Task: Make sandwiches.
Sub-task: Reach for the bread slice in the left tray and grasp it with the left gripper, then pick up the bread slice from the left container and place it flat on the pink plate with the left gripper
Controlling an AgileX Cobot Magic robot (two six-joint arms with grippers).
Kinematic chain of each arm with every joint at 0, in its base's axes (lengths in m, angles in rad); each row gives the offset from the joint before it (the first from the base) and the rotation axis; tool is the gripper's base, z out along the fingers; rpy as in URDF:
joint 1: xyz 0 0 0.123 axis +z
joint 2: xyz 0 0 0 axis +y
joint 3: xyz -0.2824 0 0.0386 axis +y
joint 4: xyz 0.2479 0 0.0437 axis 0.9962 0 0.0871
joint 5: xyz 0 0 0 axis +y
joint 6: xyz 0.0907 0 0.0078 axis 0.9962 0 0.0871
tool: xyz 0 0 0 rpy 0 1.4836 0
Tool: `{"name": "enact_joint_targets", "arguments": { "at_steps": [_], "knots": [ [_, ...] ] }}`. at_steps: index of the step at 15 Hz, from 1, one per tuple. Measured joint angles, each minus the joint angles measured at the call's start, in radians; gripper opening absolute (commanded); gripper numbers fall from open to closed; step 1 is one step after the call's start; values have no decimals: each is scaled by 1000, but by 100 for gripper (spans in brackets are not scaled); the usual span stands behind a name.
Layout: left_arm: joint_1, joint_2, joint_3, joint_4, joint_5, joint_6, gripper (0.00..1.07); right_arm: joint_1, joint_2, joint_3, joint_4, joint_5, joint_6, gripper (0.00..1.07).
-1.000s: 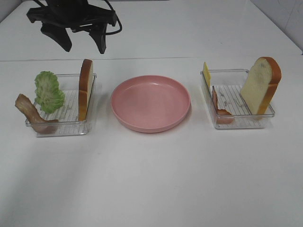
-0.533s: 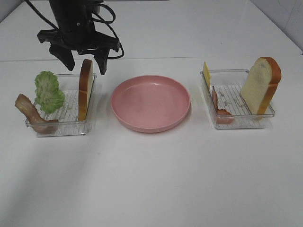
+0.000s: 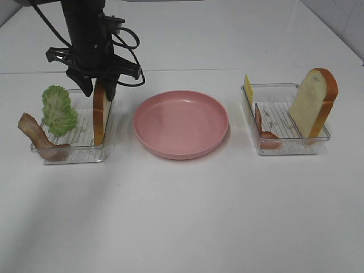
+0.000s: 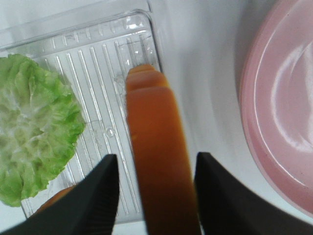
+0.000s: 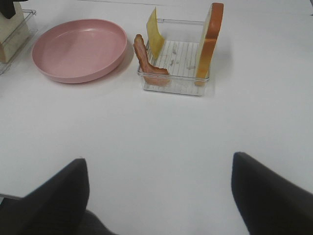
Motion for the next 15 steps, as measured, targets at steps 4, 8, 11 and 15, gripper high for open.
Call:
{"name": "enact_joint_targets", "arguments": {
  "at_steps": [4,8,11,15],
  "knots": [
    [0,-1,0,4,0,-1,0,0,0,0,0,0,0,77],
    [0,-74,0,27,2,8,0,0,0,0,0,0,0,77],
    [6,-162,-7,20,3,52,0,0,0,0,0,0,0,77],
    [83,-181,-35,-223,3,161,0,0,0,0,0,0,0,77]
  ]
}}
